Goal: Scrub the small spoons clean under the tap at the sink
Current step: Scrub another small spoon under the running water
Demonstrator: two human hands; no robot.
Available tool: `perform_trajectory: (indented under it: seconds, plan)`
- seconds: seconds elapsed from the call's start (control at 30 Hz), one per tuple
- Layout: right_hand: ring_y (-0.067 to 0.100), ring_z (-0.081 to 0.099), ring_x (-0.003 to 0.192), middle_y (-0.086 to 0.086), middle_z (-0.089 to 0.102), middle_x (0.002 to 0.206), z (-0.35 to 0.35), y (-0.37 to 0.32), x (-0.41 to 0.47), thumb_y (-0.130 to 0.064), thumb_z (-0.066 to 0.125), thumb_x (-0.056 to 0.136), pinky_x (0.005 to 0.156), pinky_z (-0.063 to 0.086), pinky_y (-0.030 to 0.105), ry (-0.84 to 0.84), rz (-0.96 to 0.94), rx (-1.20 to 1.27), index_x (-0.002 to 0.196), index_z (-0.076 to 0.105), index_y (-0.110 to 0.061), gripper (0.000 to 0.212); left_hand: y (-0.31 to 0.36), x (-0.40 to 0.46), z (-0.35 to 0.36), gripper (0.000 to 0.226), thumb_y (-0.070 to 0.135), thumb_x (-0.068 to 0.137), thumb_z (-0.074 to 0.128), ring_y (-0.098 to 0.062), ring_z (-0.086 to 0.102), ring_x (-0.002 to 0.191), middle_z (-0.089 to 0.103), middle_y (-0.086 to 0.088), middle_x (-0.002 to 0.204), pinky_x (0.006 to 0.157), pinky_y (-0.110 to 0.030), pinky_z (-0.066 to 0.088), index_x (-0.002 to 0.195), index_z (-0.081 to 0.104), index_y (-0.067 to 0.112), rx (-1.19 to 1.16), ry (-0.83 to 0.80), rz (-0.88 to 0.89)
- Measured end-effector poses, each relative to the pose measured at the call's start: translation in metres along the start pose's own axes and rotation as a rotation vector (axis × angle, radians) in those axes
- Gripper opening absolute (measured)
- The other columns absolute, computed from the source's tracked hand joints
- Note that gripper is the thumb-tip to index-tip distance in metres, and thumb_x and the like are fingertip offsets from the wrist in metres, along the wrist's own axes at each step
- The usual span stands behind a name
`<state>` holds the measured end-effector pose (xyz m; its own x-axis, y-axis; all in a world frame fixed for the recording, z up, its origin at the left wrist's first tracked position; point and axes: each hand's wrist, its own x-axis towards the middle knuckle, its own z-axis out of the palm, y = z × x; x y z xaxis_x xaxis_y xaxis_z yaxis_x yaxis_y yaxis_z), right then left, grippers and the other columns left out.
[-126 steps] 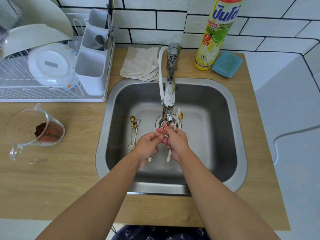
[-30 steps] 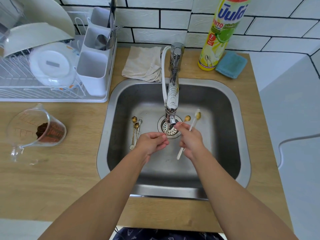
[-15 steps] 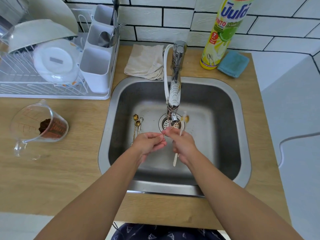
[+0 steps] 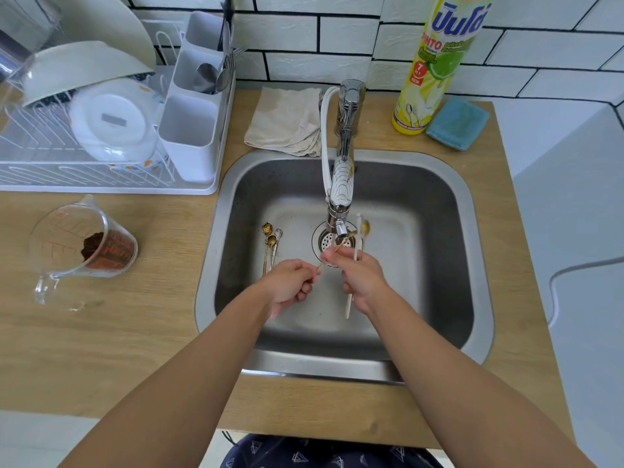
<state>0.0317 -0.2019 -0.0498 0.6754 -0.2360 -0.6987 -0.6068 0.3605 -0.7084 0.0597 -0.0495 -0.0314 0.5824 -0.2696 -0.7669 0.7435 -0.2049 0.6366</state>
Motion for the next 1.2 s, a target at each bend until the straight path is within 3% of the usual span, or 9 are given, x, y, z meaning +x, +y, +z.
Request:
perform_trajectory:
  seconds: [0.13, 0.3, 0.4, 0.5, 0.7, 0.83, 0.97, 1.1, 1.2]
  plan:
    - [0.006, 0.023, 0.039, -0.004, 0.072, 0.074, -0.002, 0.001, 0.006, -0.020, 0.078, 0.090, 0.035, 0.021, 0.019, 0.066, 0.009, 0.120, 0.097, 0.079, -0.006, 0.015, 0.002, -0.010, 0.007, 0.021, 0.013, 0.100, 0.037, -0.009, 0.032, 0.048, 0.042, 0.000, 0.068, 0.046, -0.022, 0.025, 0.095, 0.056, 0.010, 0.173, -0.041, -0.014]
    - [0.006, 0.027, 0.039, -0.004, 0.055, 0.055, 0.012, 0.015, -0.004, -0.019, 0.083, 0.085, 0.037, 0.021, 0.020, -0.057, 0.044, -0.023, 0.085, 0.081, -0.015, 0.004, 0.004, -0.014, 0.013, 0.024, 0.016, 0.103, 0.031, -0.010, 0.026, 0.048, 0.034, 0.001, 0.065, 0.046, -0.025, 0.019, 0.086, 0.048, 0.014, 0.194, 0.003, 0.056]
    - [0.005, 0.028, 0.036, -0.003, 0.066, 0.063, 0.003, -0.001, 0.007, -0.015, 0.084, 0.082, 0.035, 0.023, 0.020, 0.070, 0.022, 0.059, 0.080, 0.079, -0.013, 0.006, 0.002, -0.016, 0.009, 0.022, 0.015, 0.101, 0.033, -0.012, 0.028, 0.052, 0.037, -0.001, 0.070, 0.049, -0.026, 0.021, 0.087, 0.049, 0.013, 0.234, 0.037, 0.070]
    - [0.005, 0.026, 0.035, -0.002, 0.072, 0.072, -0.007, -0.010, 0.017, -0.012, 0.082, 0.084, 0.034, 0.022, 0.020, 0.156, 0.030, 0.215, 0.093, 0.075, -0.010, 0.011, 0.002, -0.018, 0.003, 0.021, 0.017, 0.101, 0.032, -0.013, 0.028, 0.054, 0.038, -0.002, 0.072, 0.050, -0.027, 0.023, 0.090, 0.050, 0.012, 0.258, 0.029, 0.037]
    - [0.004, 0.029, 0.038, -0.003, 0.057, 0.062, 0.014, 0.012, -0.002, -0.015, 0.086, 0.081, 0.035, 0.022, 0.019, -0.148, 0.089, 0.019, 0.100, 0.076, -0.015, 0.021, 0.006, -0.024, 0.008, 0.027, 0.027, 0.105, 0.032, -0.011, 0.019, 0.046, 0.028, 0.005, 0.057, 0.046, -0.026, 0.015, 0.081, 0.043, 0.019, 0.034, -0.035, -0.024]
    - [0.004, 0.028, 0.037, 0.002, 0.078, 0.090, 0.009, 0.002, 0.001, -0.020, 0.078, 0.090, 0.035, 0.022, 0.019, -0.111, 0.098, 0.033, 0.088, 0.075, -0.014, 0.007, 0.004, -0.029, 0.005, 0.023, 0.024, 0.106, 0.031, -0.011, 0.022, 0.045, 0.042, 0.002, 0.055, 0.046, -0.026, 0.017, 0.092, 0.047, 0.014, 0.094, -0.079, 0.037]
    - [0.003, 0.024, 0.035, 0.005, 0.080, 0.100, -0.002, -0.007, 0.012, -0.023, 0.071, 0.097, 0.034, 0.020, 0.018, 0.052, 0.091, 0.190, 0.100, 0.068, -0.010, 0.014, 0.003, -0.029, -0.001, 0.027, 0.027, 0.106, 0.033, -0.013, 0.023, 0.046, 0.058, -0.005, 0.065, 0.046, -0.026, 0.020, 0.095, 0.051, 0.010, 0.230, -0.090, 0.051]
    - [0.003, 0.028, 0.034, 0.003, 0.080, 0.094, -0.003, -0.006, 0.011, -0.022, 0.069, 0.098, 0.035, 0.022, 0.019, 0.035, 0.014, 0.091, 0.099, 0.064, -0.019, 0.006, 0.001, -0.027, -0.011, 0.028, 0.029, 0.106, 0.034, -0.013, 0.036, 0.049, 0.077, -0.008, 0.087, 0.046, -0.024, 0.028, 0.097, 0.052, 0.010, 0.357, -0.112, -0.047]
    - [-0.003, 0.054, 0.044, -0.011, 0.079, 0.080, 0.009, -0.003, 0.006, -0.026, 0.074, 0.094, 0.047, 0.037, 0.018, 0.065, -0.100, -0.070, 0.084, 0.069, -0.023, 0.012, 0.001, -0.026, -0.021, 0.029, 0.027, 0.105, 0.037, -0.013, 0.047, 0.055, 0.072, -0.009, 0.091, 0.047, -0.022, 0.034, 0.095, 0.057, 0.009, 0.443, -0.056, -0.168]
